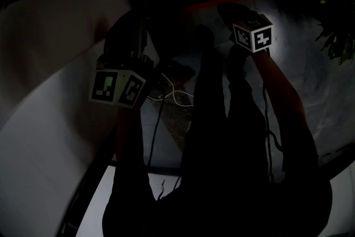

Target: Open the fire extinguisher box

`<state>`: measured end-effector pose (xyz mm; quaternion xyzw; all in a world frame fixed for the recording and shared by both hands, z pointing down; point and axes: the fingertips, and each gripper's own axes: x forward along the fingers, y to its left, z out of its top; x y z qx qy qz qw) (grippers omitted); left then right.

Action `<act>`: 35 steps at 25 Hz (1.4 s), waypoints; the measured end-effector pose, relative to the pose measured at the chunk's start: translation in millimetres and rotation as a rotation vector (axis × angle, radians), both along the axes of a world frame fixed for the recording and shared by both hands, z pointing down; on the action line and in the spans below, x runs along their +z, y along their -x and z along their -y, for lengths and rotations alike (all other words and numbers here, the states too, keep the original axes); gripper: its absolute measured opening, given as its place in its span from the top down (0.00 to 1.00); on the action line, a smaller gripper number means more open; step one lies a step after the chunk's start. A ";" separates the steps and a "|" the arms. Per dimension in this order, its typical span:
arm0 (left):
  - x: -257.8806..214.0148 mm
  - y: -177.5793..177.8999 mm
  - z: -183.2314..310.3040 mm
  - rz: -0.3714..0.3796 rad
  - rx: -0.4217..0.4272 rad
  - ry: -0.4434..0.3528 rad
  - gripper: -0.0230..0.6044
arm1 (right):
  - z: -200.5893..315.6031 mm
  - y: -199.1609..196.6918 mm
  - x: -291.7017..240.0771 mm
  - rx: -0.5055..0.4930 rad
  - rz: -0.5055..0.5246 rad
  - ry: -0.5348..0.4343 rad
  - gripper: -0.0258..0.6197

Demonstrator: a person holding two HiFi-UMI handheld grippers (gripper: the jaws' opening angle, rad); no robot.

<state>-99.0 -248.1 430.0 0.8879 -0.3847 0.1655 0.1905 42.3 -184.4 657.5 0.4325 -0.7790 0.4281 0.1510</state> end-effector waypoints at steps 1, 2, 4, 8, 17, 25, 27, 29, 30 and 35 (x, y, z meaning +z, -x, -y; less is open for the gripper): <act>0.3 1.7 -2.9 0.001 -0.005 0.000 0.96 | 0.5 0.2 -0.1 -0.001 0.001 0.001 0.96; 0.0 2.7 -5.6 0.000 -0.009 0.000 0.96 | 1.1 0.2 -0.1 0.001 0.006 0.003 0.96; -1.9 4.0 -10.3 -0.004 -0.018 -0.005 0.96 | 1.9 0.0 -0.7 0.005 0.024 0.007 0.96; -8.6 5.1 -19.7 0.012 -0.019 -0.044 0.96 | 1.2 0.6 -1.1 -0.009 0.014 0.003 0.96; -13.5 11.8 -45.3 0.028 -0.028 -0.063 0.96 | 0.1 1.2 0.3 -0.024 -0.015 0.000 0.96; -11.2 16.5 -66.4 0.030 -0.049 -0.046 0.96 | -0.5 4.4 0.5 -0.046 -0.015 0.002 0.96; -14.8 14.3 -65.1 0.008 -0.028 -0.052 0.96 | 5.8 4.3 0.0 -0.033 -0.003 0.001 0.96; -16.5 14.6 -63.0 -0.009 -0.002 -0.061 0.96 | 8.8 7.1 2.0 -0.020 0.001 0.015 0.96; -15.4 15.6 -63.0 -0.005 0.003 -0.061 0.96 | 7.8 9.5 4.0 -0.021 -0.003 0.022 0.96; -12.7 12.2 -61.8 0.015 0.005 -0.056 0.96 | 4.6 11.3 5.3 -0.038 -0.015 0.034 0.96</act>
